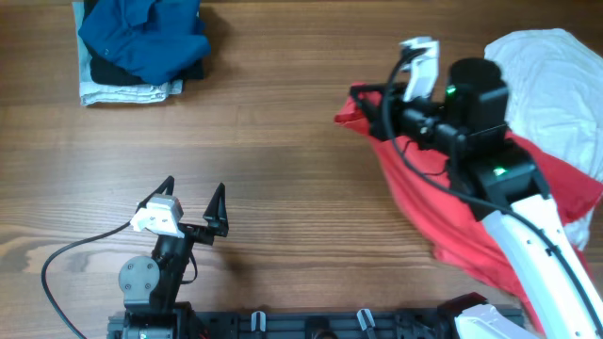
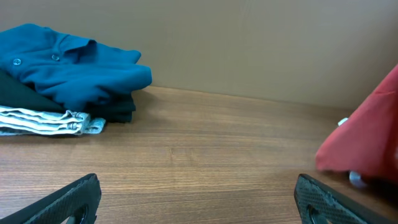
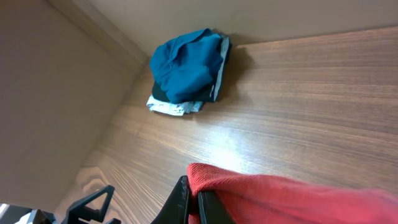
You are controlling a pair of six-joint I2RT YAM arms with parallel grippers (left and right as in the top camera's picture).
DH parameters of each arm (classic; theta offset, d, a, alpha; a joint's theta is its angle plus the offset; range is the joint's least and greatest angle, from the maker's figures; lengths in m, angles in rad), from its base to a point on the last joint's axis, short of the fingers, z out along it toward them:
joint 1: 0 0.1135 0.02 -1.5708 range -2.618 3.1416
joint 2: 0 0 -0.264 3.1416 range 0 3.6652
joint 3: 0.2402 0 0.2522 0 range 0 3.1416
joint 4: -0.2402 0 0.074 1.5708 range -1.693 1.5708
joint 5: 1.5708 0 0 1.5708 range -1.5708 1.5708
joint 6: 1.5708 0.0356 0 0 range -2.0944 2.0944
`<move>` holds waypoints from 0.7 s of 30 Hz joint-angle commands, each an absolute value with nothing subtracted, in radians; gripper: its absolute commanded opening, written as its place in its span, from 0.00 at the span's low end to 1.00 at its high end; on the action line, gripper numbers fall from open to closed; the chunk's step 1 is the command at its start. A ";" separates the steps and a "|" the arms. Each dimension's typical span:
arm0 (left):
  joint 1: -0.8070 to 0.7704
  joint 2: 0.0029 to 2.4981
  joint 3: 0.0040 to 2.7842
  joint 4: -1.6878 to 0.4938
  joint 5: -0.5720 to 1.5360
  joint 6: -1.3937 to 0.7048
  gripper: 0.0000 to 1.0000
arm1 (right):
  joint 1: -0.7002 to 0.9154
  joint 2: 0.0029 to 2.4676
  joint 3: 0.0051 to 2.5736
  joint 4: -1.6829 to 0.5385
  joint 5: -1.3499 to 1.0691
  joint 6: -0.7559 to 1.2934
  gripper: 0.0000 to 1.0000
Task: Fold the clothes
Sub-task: 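Drag the red T-shirt left to the table center with right gripper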
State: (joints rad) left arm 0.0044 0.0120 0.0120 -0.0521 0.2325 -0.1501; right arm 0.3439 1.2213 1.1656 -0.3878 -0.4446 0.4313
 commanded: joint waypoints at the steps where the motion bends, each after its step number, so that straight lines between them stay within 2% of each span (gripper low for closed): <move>1: -0.002 0.003 0.006 -0.055 0.226 -0.134 1.00 | 0.389 1.209 1.206 -0.382 -0.352 0.460 0.04; 5: -0.002 0.003 0.006 -0.055 0.226 -0.134 1.00 | 0.390 1.186 1.286 -0.410 -0.381 0.471 0.04; 9: -0.002 0.003 0.006 -0.055 0.226 -0.134 1.00 | 0.390 1.185 1.424 -0.413 -0.543 0.484 0.04; 12: -0.002 0.003 0.006 -0.055 0.226 -0.134 1.00 | 0.403 1.185 1.525 -0.456 -0.570 0.493 0.04; 17: -0.002 0.003 0.006 -0.055 0.226 -0.134 1.00 | 0.503 1.185 1.683 -0.513 -0.563 0.471 0.04; 21: -0.002 0.003 0.006 -0.055 0.226 -0.134 1.00 | 0.602 1.188 1.708 -0.509 -0.570 0.472 0.04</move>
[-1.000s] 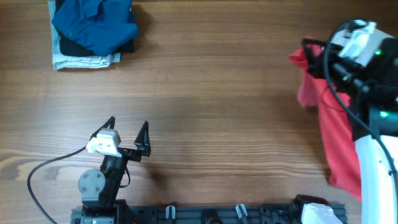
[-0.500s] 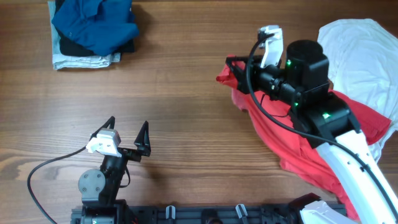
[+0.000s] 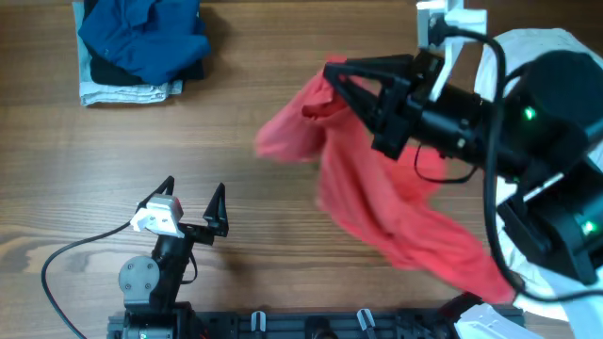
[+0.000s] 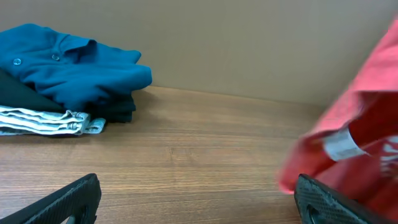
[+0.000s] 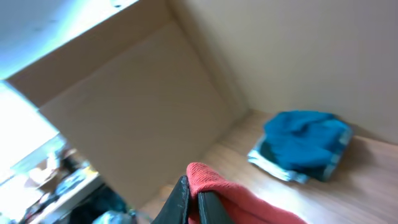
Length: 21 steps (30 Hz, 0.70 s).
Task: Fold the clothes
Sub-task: 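Drag the red T-shirt left to the table center with right gripper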
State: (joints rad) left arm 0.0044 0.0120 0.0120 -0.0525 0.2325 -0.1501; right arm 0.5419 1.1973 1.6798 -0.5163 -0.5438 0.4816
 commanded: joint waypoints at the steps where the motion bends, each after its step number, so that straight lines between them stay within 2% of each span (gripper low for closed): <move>1: -0.002 0.003 0.006 -0.055 0.226 -0.134 1.00 | 0.627 1.200 1.708 -0.516 -0.570 0.472 0.04; 5: -0.002 0.003 0.006 -0.055 0.226 -0.134 1.00 | 0.646 1.285 1.708 -0.566 -0.516 0.452 0.04; 12: -0.002 0.003 0.006 -0.055 0.226 -0.134 1.00 | 0.617 1.504 1.708 -0.597 -0.144 0.392 0.04; 13: -0.002 0.003 0.006 -0.055 0.226 -0.134 1.00 | 0.598 1.538 1.708 -0.602 -0.089 0.392 0.11; 14: -0.002 0.003 0.006 -0.055 0.226 -0.134 1.00 | 0.578 1.563 1.708 -0.613 -0.041 0.393 0.36; 16: -0.002 0.003 0.006 -0.055 0.226 -0.134 1.00 | 0.527 1.586 1.708 -0.643 -0.024 0.394 0.53; 17: -0.002 0.003 0.006 -0.055 0.226 -0.134 1.00 | 0.484 1.583 1.710 -0.676 -0.031 0.392 0.79; 18: -0.002 0.003 0.006 -0.055 0.226 -0.134 1.00 | 0.444 1.570 1.713 -0.720 -0.031 0.392 0.90; 19: -0.002 0.003 0.006 -0.055 0.226 -0.134 1.00 | 0.398 1.550 1.720 -0.776 -0.031 0.393 0.94; 21: -0.002 0.003 0.006 -0.055 0.226 -0.134 1.00 | 0.318 1.500 1.726 -0.872 -0.030 0.392 0.95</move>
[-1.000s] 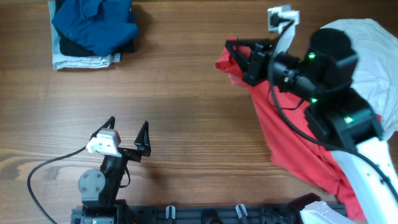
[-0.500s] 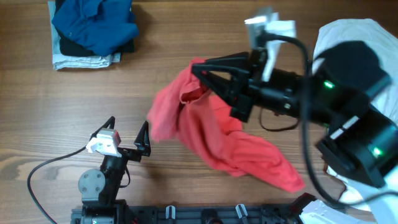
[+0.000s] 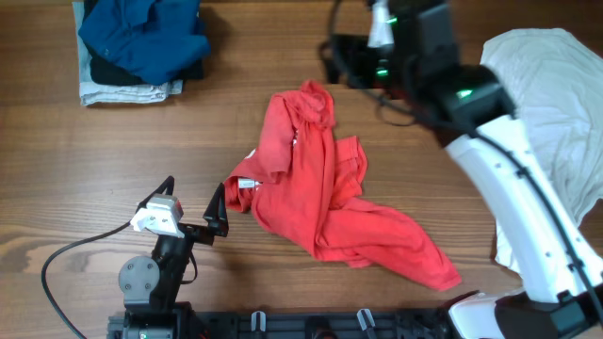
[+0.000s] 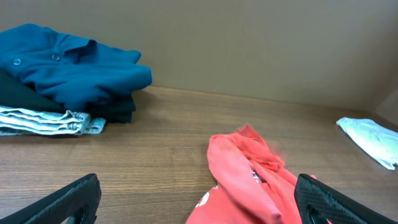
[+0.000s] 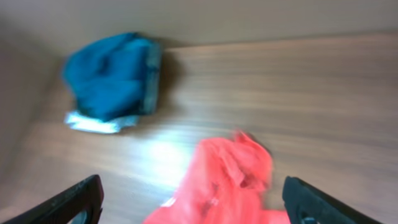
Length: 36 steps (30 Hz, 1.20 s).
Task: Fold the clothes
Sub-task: 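Drag the red T-shirt left to the table center with right gripper, then release the red T-shirt and move the right gripper back right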
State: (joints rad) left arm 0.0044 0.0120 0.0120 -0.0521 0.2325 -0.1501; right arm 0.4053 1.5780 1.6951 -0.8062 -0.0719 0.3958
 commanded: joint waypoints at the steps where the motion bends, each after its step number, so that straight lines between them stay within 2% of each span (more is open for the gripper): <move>1: -0.002 0.003 0.006 -0.055 0.226 -0.134 1.00 | 0.270 1.461 1.727 -0.939 -0.030 0.392 0.93; 2: -0.002 0.003 0.006 -0.055 0.226 -0.134 1.00 | 0.228 1.425 1.727 -1.006 -0.030 0.392 0.89; 5: -0.002 0.003 0.006 -0.055 0.226 -0.134 1.00 | 0.149 1.364 1.726 -1.179 -0.017 0.384 0.61; 6: -0.002 0.003 0.006 -0.055 0.226 -0.134 1.00 | 0.128 1.359 1.725 -1.258 -0.005 0.367 0.50; 7: -0.002 0.003 0.006 -0.055 0.226 -0.134 1.00 | 0.105 1.360 1.676 -1.321 0.035 0.368 0.33; 9: -0.002 0.003 0.006 -0.055 0.226 -0.134 1.00 | 0.080 1.365 1.589 -1.306 0.037 0.372 0.25; 12: -0.002 0.003 0.006 -0.055 0.226 -0.134 1.00 | 0.032 1.378 1.472 -1.226 0.033 0.396 0.06; 21: -0.002 0.003 0.006 -0.055 0.226 -0.134 1.00 | -0.177 1.526 1.301 -1.144 -0.041 0.494 0.04; 26: -0.002 0.003 0.006 -0.055 0.226 -0.134 1.00 | -0.248 1.559 1.206 -1.061 0.097 0.659 0.04; 36: -0.002 0.003 0.006 -0.055 0.226 -0.134 1.00 | -0.382 1.566 0.976 -0.880 0.031 0.654 0.04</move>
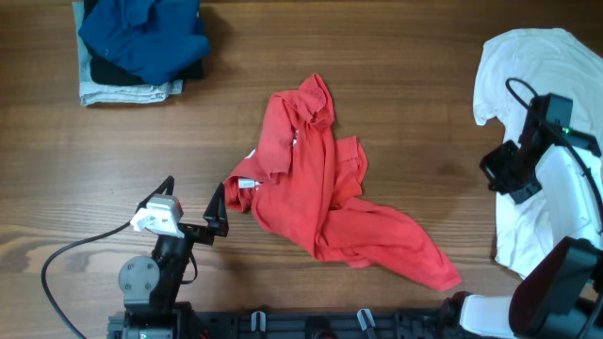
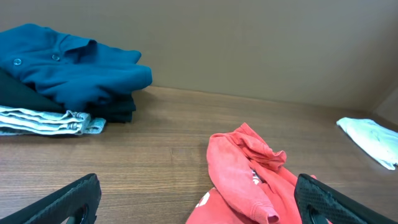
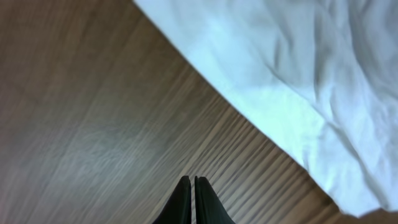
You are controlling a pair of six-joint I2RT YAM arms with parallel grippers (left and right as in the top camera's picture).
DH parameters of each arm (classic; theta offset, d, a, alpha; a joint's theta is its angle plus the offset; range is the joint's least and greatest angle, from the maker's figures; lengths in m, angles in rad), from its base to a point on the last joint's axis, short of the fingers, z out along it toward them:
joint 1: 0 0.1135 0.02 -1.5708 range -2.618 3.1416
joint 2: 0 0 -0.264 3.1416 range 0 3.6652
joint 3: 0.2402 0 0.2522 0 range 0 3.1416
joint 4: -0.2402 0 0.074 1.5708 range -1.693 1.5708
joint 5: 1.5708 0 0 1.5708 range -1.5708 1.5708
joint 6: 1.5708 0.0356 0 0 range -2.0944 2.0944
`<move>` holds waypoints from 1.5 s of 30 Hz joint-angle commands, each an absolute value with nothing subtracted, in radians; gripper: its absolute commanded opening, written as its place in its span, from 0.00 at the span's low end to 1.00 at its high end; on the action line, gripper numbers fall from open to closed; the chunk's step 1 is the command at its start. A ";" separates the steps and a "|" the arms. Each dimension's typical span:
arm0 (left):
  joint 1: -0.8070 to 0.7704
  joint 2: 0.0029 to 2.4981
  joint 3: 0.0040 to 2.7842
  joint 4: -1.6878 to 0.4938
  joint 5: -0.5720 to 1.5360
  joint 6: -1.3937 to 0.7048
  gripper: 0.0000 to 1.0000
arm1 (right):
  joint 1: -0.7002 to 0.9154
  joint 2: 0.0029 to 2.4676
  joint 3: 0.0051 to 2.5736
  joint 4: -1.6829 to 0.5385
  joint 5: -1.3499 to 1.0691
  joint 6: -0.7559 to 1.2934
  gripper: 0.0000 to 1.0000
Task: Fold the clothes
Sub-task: 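Release the red T-shirt and move the right gripper back right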
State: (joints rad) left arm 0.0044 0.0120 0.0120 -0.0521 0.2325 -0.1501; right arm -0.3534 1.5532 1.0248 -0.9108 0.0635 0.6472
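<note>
A crumpled red shirt (image 1: pixel 325 188) lies in the middle of the wooden table, also showing low in the left wrist view as red cloth (image 2: pixel 249 168). A white garment (image 1: pixel 542 85) lies loose at the right edge, seen close as white cloth (image 3: pixel 292 74). My left gripper (image 1: pixel 193 202) rests open near the front, its fingers just left of the red shirt, nothing between them. My right gripper (image 3: pixel 191 186) is shut with nothing in it, over bare wood beside the white garment; in the overhead view only its black body (image 1: pixel 513 165) shows.
A folded stack with a blue polo (image 1: pixel 141 38) on top sits at the far left corner, blue polo (image 2: pixel 68 65) in the left wrist view. A cardboard wall (image 2: pixel 249 43) runs behind the table. A cable (image 1: pixel 66 259) loops by the left arm's base.
My right arm has gone from the far middle of the table, above the red shirt, to the right edge beside the white garment, and its gripper is now shut. The red shirt lies as before.
My right gripper was shut on the red shirt at the right, next to the white garment. Then it held the shirt in the air over the middle. Then the shirt lay released mid-table with the gripper open. Now that gripper is shut by the white garment. Left arm unmoved.
</note>
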 commanded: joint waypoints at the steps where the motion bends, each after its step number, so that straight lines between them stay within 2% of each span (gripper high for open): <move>1: -0.002 0.003 0.006 -0.055 0.226 -0.134 1.00 | -0.389 1.566 0.962 -0.867 0.020 0.654 0.04; 10: -0.002 0.003 0.006 -0.055 0.226 -0.134 1.00 | -0.394 1.588 0.944 -0.842 0.137 0.656 0.04; 18: -0.002 0.003 0.006 -0.055 0.226 -0.134 1.00 | -0.403 1.728 0.944 -0.784 0.135 0.654 0.04; 31: -0.002 0.003 0.006 -0.055 0.226 -0.134 1.00 | -0.434 1.817 0.944 -0.694 0.165 0.657 0.04; 37: -0.002 0.003 0.006 -0.055 0.226 -0.134 1.00 | -0.526 1.822 0.944 -0.677 0.234 0.656 0.05; 45: -0.002 0.003 0.006 -0.055 0.226 -0.134 1.00 | -0.736 1.822 0.944 -0.583 0.248 0.601 0.06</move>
